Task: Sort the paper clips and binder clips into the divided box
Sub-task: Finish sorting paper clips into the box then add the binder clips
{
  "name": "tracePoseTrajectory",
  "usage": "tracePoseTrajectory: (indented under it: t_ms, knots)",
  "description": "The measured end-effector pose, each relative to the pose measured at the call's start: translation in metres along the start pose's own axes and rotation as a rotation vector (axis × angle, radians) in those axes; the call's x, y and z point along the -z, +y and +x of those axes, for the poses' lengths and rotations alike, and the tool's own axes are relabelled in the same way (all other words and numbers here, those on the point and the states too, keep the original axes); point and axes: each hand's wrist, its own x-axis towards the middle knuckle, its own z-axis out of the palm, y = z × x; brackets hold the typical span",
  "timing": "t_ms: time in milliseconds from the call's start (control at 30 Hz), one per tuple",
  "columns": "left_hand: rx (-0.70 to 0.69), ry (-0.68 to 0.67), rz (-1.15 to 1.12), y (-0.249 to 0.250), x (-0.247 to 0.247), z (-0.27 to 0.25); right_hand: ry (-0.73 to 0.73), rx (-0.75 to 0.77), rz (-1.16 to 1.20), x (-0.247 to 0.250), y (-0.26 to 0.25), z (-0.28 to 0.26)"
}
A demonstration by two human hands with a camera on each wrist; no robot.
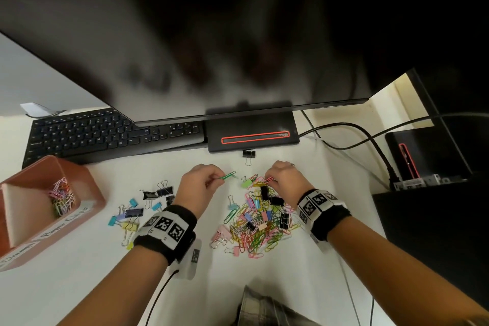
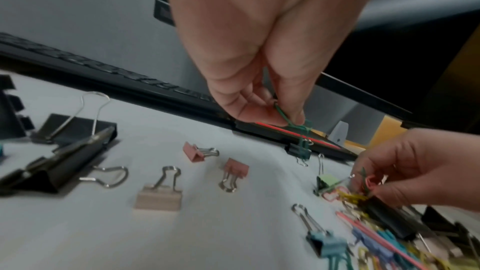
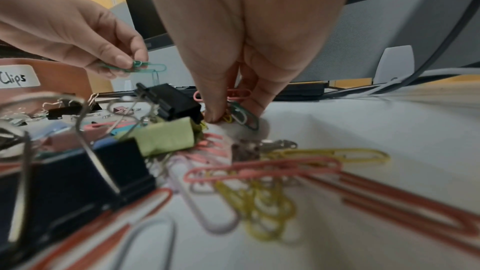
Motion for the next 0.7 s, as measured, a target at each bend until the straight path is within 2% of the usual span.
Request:
tracePoseTrajectory:
  t_ms: [200, 367, 533, 633, 700]
  knots:
    - [0.074, 0.052, -0.131, -0.002, 0.024, -0.011, -0.067, -0.038, 0.049, 0.013, -0.006, 0.005]
    - [0.103, 0.229, -0.215, -0.01, 0.079, -0.041, 0.106, 0.055, 0.121, 0.038, -0.045, 0.001]
    - [0.164, 0.46, -0.252, -0.047, 0.155, -0.076, 0.176, 0.321, 0.272, 0.043, -0.158, 0.016]
    - [0.274, 0.555, -0.153, -0.084, 0.2, -0.087, 0.138, 0.443, 0.339, 0.029, -0.246, 0.034]
    - [0.353, 0.59, -0.172, -0.113, 0.221, -0.086, 0.117, 0.492, 0.354, 0.013, -0.303, 0.05]
